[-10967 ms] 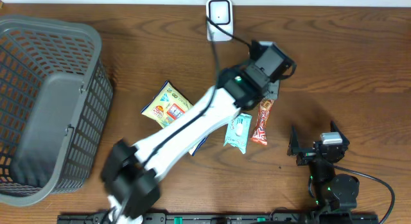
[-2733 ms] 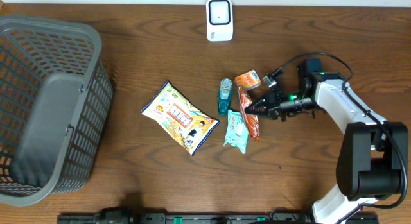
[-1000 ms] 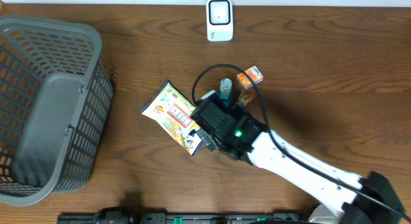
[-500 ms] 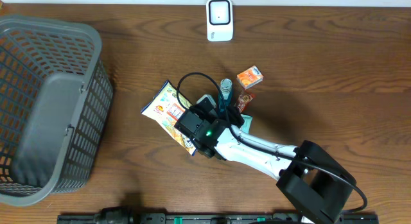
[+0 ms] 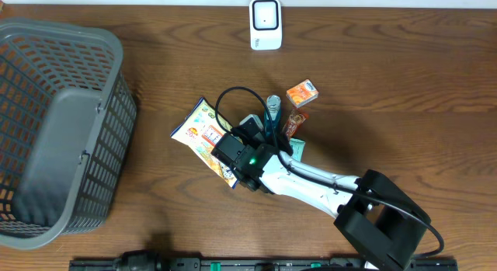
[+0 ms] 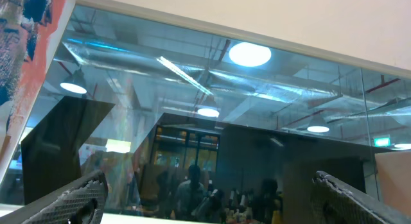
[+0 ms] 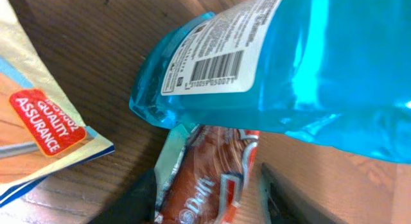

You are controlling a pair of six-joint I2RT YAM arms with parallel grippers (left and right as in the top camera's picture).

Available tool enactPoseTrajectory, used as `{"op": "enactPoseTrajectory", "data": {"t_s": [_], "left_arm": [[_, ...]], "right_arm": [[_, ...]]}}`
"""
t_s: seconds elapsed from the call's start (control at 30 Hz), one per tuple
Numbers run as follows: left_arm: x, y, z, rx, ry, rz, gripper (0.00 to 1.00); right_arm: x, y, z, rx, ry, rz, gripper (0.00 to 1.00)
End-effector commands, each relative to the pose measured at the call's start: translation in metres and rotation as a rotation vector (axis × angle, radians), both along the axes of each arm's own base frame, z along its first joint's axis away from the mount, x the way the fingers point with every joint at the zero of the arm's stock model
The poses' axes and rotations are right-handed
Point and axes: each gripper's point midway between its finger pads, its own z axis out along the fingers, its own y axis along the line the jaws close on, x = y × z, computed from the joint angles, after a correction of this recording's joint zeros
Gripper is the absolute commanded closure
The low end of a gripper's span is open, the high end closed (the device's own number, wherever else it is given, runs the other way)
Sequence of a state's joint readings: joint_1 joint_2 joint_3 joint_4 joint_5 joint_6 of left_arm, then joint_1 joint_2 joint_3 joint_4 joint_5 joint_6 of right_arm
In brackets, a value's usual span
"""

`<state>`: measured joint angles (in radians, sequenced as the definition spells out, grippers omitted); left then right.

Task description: Scan the item barcode

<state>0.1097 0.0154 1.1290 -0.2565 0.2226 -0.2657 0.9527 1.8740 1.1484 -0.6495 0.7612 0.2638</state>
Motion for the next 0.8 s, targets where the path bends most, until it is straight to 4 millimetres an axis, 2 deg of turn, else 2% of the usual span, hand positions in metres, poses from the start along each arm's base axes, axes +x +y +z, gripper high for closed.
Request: {"op": "enactPoseTrajectory", "data": {"t_s": [0.0, 0.07, 0.1, 0.23, 0.43, 0.47, 0.63, 0.77], "left_arm": [[-0.004, -0.001, 0.000, -0.002, -0.014, -0.007, 0.00], [-0.004, -0.001, 0.000, -0.002, -0.014, -0.006, 0.00], [-0.004, -0.001, 0.000, -0.002, -0.014, -0.006, 0.00], [-0.004, -0.001, 0.000, -0.002, -0.014, -0.007, 0.00], [-0.004, -0.001, 0.000, -0.002, -0.014, -0.006, 0.00], [-0.004, -0.001, 0.000, -0.002, -0.014, -0.007, 0.00], [-0.004, -0.001, 0.000, -0.002, -0.014, -0.007, 0.00], [-0.004, -0.001, 0.000, -0.002, -0.014, -0.006, 0.00]], "right_arm": [[0.002, -0.003, -0.002, 0.018, -0.014, -0.042, 0.82], [0.000, -0.003, -0.005, 0.027, 0.001, -0.047, 0.96], [-0.001, -0.002, -0.005, 0.032, 0.008, -0.045, 0.99], [-0.007, 0.004, 0.001, 0.068, 0.057, -0.035, 0.99], [-0.019, 0.033, 0.059, 0.313, 0.153, 0.011, 0.99], [-0.024, 0.039, 0.078, 0.408, 0.184, 0.028, 0.99], [-0.045, 0.037, 0.118, 0.650, 0.311, 0.061, 0.99], [-0.063, 0.038, 0.141, 0.844, 0.465, 0.106, 0.99]]}}
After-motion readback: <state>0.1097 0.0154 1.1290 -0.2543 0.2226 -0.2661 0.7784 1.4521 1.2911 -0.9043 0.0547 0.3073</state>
